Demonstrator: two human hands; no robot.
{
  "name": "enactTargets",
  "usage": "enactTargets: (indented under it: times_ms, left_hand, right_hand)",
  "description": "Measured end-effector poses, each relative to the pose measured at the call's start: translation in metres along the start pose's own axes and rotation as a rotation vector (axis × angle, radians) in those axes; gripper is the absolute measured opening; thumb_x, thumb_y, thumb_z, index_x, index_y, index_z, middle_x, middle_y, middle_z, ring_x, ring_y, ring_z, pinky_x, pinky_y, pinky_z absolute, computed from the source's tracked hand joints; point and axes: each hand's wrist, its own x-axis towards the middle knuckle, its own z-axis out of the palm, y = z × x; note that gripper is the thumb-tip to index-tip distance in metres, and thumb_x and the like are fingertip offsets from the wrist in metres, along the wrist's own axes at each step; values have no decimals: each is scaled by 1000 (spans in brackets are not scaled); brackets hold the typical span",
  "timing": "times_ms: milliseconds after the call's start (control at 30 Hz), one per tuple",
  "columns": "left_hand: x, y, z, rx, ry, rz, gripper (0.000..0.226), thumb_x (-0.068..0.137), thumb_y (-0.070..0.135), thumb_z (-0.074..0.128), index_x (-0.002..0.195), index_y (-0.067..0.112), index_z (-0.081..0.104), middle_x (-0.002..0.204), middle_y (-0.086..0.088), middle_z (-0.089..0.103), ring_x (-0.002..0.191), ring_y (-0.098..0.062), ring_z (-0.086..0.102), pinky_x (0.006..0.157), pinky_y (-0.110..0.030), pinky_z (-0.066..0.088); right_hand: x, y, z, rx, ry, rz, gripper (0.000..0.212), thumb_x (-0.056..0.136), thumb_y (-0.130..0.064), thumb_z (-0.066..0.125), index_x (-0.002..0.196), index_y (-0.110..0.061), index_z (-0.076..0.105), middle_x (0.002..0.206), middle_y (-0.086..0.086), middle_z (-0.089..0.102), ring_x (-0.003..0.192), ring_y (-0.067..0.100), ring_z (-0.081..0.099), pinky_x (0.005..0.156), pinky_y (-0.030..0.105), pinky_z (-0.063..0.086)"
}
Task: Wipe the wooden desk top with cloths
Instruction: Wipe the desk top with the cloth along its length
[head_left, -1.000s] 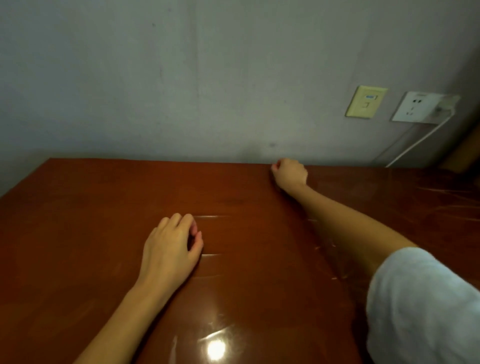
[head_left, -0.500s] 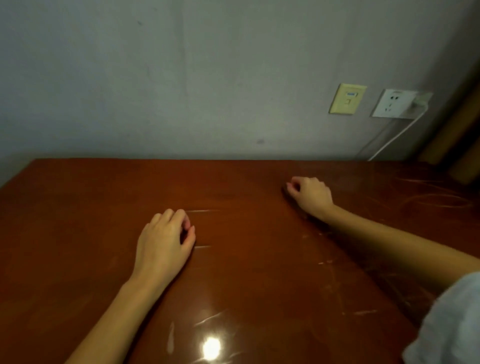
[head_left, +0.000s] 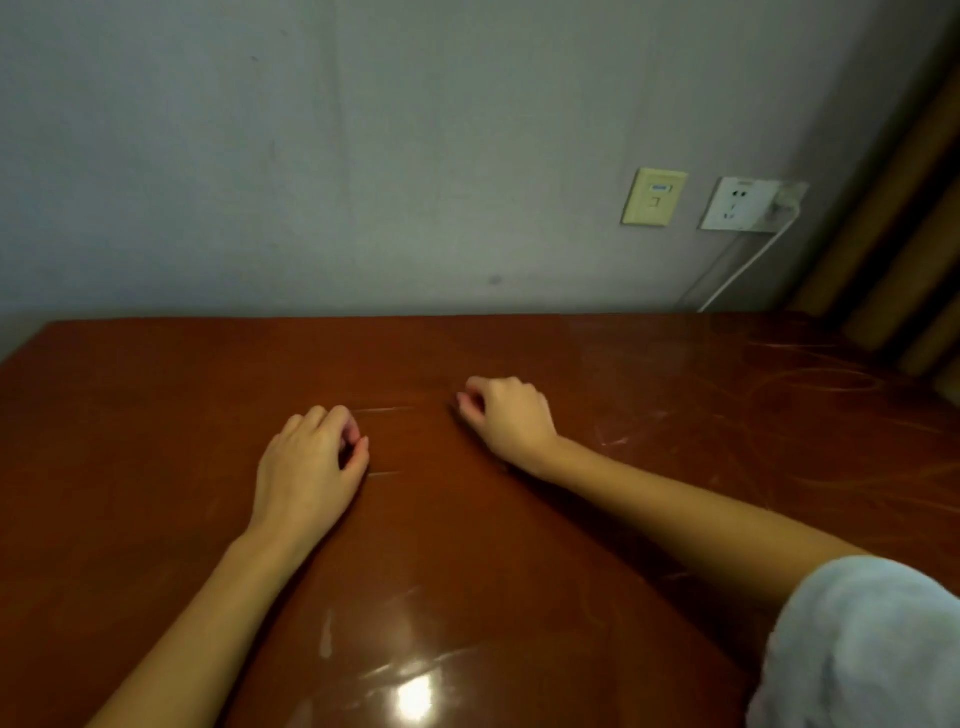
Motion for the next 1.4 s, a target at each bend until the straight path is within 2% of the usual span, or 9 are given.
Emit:
enactTargets:
  times_ms: [133,367,500,633,800,900,1000,1167,1400]
  left_hand:
    - [-1,1,-1,2,-4,7,11,89,28,60,83,25,52,79,9,50,75,-10,49,60,-24,39]
    - [0,-1,0,8,6,19,11,90,29,58,82,23,53,79,7,52,75,-13,49,59,-27,38]
    - [2,0,1,15,12,30,11,90,29,57,83,23,52,79,6,52,74,-13,49,57,-28,38]
    - [1,2,0,32,17,43,11,91,29,57,83,23,53,79,6,53,75,-12,49,57,-26,36]
    - [-3,4,-5,40,15,69,10,90,31,59,84,26,53,79,9,53,74,-9,49,55,-22,35]
    - [-5,9,-6,50,7,92,10,90,31,59,85,26,53,79,9,52,74,-8,49,52,-19,32]
    - [-8,17,-4,44,-4,131,8,91,30,58,86,25,54,79,10,51,74,-7,49,53,-18,32]
    - [-13,25,-2,33,-11,177,8,92,30,57,86,25,52,80,11,50,75,-7,48,53,-18,33]
    - [-20,37,1,-43,-52,236,10,91,34,56,85,29,52,77,14,50,74,-6,49,57,-22,41]
  right_hand:
    - [-48,12,-16,14,-45,-61,25,97,-39,42,77,-25,48,67,-5,53,60,20,56,54,33,45]
    - [-26,91,-36,-138,62,302,23,97,-36,43,83,-23,55,76,5,58,81,33,64,63,31,41]
    - [8,83,-21,-140,120,393,29,97,-31,42,97,-13,65,96,15,67,90,37,63,69,35,44]
    - [6,52,-10,-116,135,356,30,97,-31,41,100,-13,65,97,14,67,91,36,63,68,34,43]
    - [-53,11,-16,-22,36,97,27,99,-35,40,94,-17,60,80,4,65,71,26,64,62,33,51]
    - [-98,19,-28,-61,-5,14,24,98,-39,40,81,-24,48,69,-3,56,59,20,53,53,29,38]
    - [-117,49,-43,-122,-18,93,26,98,-40,40,77,-26,48,65,-6,55,55,14,50,49,27,35]
    - [-79,93,-45,-161,72,306,28,98,-36,40,82,-21,57,67,-2,60,67,22,64,59,30,49]
    - [-31,63,-22,-124,136,383,31,99,-31,39,97,-13,64,79,7,65,76,30,65,63,31,47]
